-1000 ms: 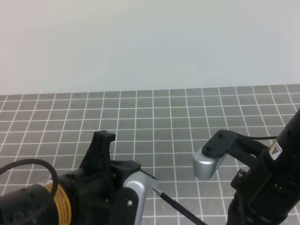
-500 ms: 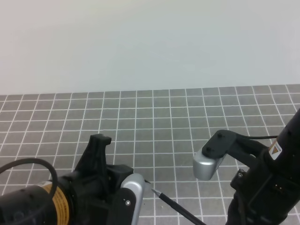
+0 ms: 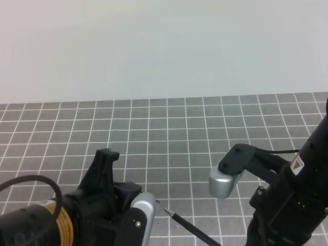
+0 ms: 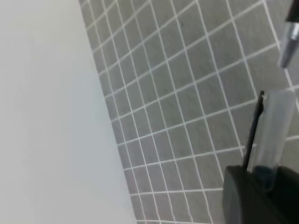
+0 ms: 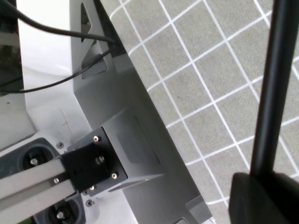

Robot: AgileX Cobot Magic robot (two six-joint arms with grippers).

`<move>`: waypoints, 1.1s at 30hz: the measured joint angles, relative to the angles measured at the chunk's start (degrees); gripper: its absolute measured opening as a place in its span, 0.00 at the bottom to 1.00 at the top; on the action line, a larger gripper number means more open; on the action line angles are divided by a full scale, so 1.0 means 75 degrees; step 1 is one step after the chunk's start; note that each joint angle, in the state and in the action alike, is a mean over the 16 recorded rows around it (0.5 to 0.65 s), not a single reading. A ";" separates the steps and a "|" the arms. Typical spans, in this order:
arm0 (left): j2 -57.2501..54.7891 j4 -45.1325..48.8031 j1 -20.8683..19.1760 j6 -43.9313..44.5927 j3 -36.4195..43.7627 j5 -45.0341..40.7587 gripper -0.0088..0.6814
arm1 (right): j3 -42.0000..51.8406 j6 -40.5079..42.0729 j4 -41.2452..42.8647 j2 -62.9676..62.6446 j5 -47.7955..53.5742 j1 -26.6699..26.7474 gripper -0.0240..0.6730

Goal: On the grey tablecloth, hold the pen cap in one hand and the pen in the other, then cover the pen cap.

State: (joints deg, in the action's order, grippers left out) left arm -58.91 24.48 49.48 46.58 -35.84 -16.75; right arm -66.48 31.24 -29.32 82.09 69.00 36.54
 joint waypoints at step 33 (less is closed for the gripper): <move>0.0028 -0.0058 0.0336 -0.0023 0.0000 -0.0531 0.11 | -0.0010 0.0064 -0.0091 0.0106 0.0000 0.0000 0.13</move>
State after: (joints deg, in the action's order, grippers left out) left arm -58.70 24.04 52.00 46.40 -35.84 -20.73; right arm -66.56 31.72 -30.00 82.89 69.00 36.54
